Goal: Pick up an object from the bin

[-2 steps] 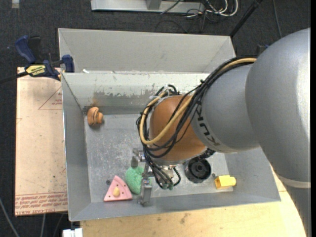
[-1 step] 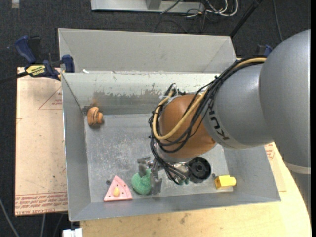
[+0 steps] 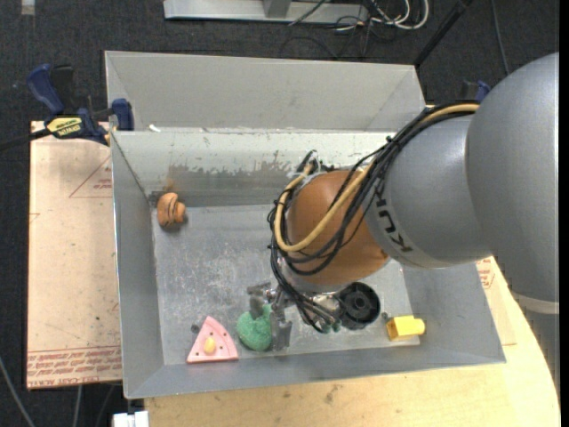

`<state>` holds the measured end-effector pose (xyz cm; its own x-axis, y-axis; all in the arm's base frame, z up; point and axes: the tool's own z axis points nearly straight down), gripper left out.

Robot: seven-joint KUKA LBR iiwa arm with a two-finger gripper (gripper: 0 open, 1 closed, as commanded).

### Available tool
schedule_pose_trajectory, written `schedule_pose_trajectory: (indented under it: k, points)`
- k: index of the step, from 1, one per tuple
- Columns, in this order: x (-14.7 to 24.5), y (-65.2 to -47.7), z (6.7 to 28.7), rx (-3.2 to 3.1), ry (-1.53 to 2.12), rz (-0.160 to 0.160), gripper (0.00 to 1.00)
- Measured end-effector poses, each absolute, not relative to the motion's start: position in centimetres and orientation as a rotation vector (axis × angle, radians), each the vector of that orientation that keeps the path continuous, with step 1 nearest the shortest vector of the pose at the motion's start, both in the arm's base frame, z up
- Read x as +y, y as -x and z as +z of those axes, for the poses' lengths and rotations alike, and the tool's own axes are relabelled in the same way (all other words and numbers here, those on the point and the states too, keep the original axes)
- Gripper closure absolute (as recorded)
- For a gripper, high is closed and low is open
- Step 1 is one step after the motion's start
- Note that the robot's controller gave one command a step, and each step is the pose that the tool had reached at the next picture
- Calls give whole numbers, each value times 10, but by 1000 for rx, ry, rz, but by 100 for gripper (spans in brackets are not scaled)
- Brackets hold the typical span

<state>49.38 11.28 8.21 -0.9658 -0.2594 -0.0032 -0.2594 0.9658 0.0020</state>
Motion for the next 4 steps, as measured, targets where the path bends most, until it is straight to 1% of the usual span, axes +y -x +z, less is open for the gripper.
schedule_pose_trajectory:
  k: [1, 2, 3, 4]
  points:
    - [131, -527, 118, 3113, 428, 1, 100]
    - [150, -529, 114, 3098, 462, 4, 100]
    - [153, -526, 149, 3110, 490, 1, 100]
    - [145, -518, 135, 3085, 507, 4, 100]
